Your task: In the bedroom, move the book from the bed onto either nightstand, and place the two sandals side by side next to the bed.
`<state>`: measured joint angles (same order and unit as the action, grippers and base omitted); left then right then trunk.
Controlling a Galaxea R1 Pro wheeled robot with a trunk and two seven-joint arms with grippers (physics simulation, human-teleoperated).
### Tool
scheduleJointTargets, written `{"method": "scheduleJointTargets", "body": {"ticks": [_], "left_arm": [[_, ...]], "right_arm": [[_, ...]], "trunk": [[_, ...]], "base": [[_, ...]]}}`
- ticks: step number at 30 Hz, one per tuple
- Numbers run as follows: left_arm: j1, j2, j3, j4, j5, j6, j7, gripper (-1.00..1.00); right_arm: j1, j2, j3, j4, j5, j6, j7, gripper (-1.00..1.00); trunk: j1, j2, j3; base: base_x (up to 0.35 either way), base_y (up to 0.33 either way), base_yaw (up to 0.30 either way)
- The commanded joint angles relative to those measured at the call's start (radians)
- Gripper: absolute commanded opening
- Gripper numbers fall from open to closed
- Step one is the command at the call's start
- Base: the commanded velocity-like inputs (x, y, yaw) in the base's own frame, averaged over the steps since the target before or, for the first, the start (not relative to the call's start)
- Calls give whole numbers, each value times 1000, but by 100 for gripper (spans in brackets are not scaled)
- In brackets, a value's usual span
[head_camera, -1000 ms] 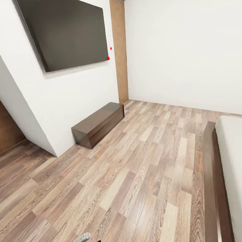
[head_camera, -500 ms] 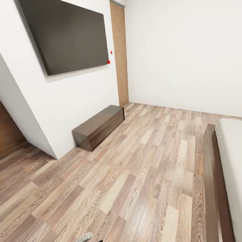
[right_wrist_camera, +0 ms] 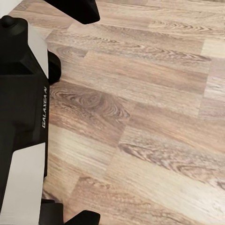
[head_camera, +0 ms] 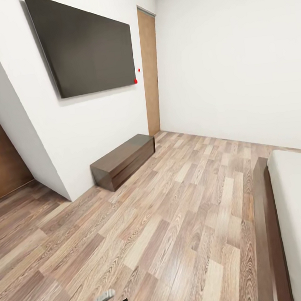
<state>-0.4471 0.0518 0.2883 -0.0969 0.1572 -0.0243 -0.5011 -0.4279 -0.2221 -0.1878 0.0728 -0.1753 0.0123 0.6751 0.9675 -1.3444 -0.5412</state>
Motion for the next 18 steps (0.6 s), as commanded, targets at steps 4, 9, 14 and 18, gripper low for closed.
{"method": "scheduleJointTargets", "body": {"ticks": [4,9,14,18], "left_arm": [[-1,0,-3,2,8,-2,-4,100],[-1,0,-3,2,8,-2,-4,100],[-1,0,-3,2,8,-2,-4,100],[-1,0,-3,2,8,-2,-4,100]], "right_arm": [[-2,0,-1,4,-9,1,4,100],[-2,0,-1,3,-9,1,5,100],[-2,0,-1,2,-9,1,4,100],[-2,-1,-1,2,-9,0,5,100]], "trunk": [[0,-1,6],[0,-1,14],[0,-1,22],[0,-1,28]], "base": [[0,0,0],[0,0,0],[0,0,0],[0,0,0]]}}
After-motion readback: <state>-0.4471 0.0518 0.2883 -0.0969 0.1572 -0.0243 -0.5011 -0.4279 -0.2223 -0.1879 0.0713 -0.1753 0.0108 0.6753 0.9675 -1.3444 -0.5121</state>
